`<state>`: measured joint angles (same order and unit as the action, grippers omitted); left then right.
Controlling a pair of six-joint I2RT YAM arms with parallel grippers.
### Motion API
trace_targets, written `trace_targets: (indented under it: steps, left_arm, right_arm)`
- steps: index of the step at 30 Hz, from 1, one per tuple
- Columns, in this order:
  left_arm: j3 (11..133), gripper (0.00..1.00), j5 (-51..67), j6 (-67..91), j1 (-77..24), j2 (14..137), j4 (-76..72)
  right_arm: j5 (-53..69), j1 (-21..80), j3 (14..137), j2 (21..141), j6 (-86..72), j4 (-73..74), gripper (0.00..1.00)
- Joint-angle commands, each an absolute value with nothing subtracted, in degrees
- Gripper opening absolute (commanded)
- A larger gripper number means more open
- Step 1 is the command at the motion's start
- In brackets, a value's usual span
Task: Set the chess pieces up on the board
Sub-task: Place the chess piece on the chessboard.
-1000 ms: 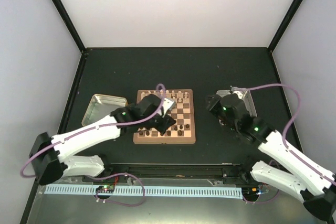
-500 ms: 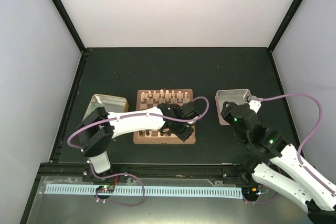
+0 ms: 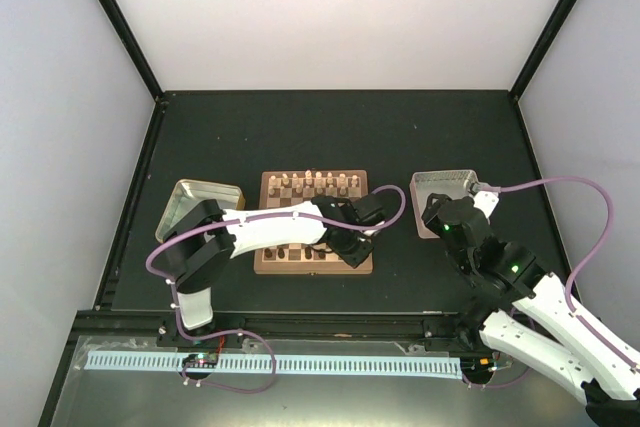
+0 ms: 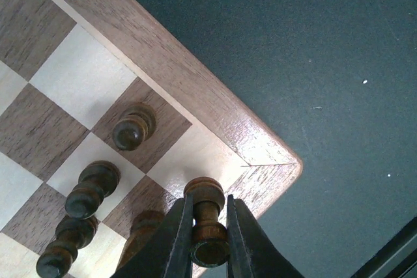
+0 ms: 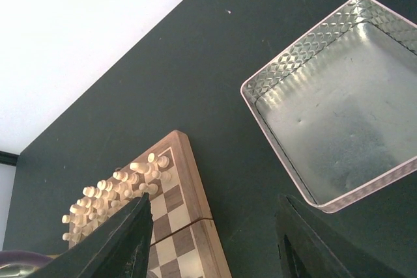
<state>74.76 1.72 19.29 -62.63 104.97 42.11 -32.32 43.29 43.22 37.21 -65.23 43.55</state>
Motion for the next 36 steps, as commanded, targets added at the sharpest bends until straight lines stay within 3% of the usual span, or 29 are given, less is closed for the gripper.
trace_targets:
  steps: [1, 15, 23, 36]
  left_arm:
    - [76.6, 0.04, 1.3, 18.5, -62.1, 106.5, 41.6]
    - [76.3, 0.08, 2.5, 18.4, -61.7, 107.9, 40.6]
    - [77.0, 0.26, 5.3, 18.2, -61.6, 106.4, 40.6]
    - [78.6, 0.29, 4.3, 19.6, -60.1, 99.2, 41.8]
  right_arm:
    - [-35.3, 43.0, 43.3, 36.8, -65.0, 44.0, 0.52]
    - [-34.4, 43.0, 43.5, 37.7, -64.5, 43.3, 0.53]
    - [-34.0, 43.0, 44.1, 37.7, -64.1, 43.4, 0.53]
    - [-29.8, 43.1, 44.3, 38.6, -61.8, 41.2, 0.53]
